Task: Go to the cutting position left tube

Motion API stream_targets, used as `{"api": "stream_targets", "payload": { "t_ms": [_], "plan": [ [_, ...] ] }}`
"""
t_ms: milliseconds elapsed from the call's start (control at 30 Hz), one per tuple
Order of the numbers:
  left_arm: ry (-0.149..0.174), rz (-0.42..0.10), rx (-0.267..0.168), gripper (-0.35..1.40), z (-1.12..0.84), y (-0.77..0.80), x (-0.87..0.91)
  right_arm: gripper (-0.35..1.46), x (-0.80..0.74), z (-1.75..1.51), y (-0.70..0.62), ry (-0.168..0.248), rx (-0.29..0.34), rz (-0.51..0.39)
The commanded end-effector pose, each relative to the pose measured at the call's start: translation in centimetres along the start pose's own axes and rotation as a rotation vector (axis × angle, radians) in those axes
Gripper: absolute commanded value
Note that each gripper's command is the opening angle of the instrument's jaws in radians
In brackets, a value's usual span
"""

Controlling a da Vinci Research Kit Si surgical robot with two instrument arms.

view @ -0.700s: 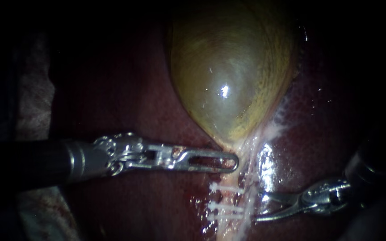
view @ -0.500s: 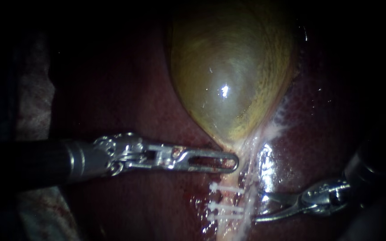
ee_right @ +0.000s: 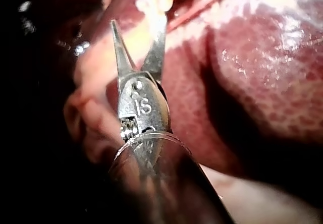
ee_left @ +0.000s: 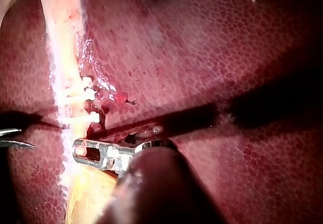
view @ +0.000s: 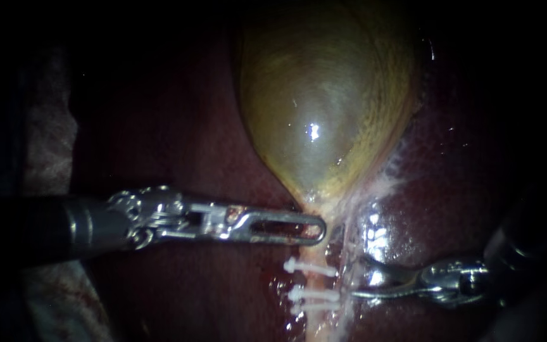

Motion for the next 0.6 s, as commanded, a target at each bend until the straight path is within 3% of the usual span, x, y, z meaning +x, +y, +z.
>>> {"api": "stream_targets", "payload": {
  "t_ms": [33, 267, 600],
  "plan": [
    [-0.002, 0.001, -0.003, -0.35, 0.00, 0.01, -0.01, 1.43, 0.00, 0.02, -0.01, -0.006, 0.004, 0.002],
    [-0.007, -0.001, -0.007, -0.35, -0.05, 0.07, -0.02, 1.41, -0.02, 0.16, -0.08, -0.044, 0.022, 0.044],
    [-0.011, -0.006, -0.011, -0.35, -0.14, 0.15, -0.01, 1.40, -0.09, 0.42, -0.08, -0.111, 0.040, 0.083]
  ]
}}
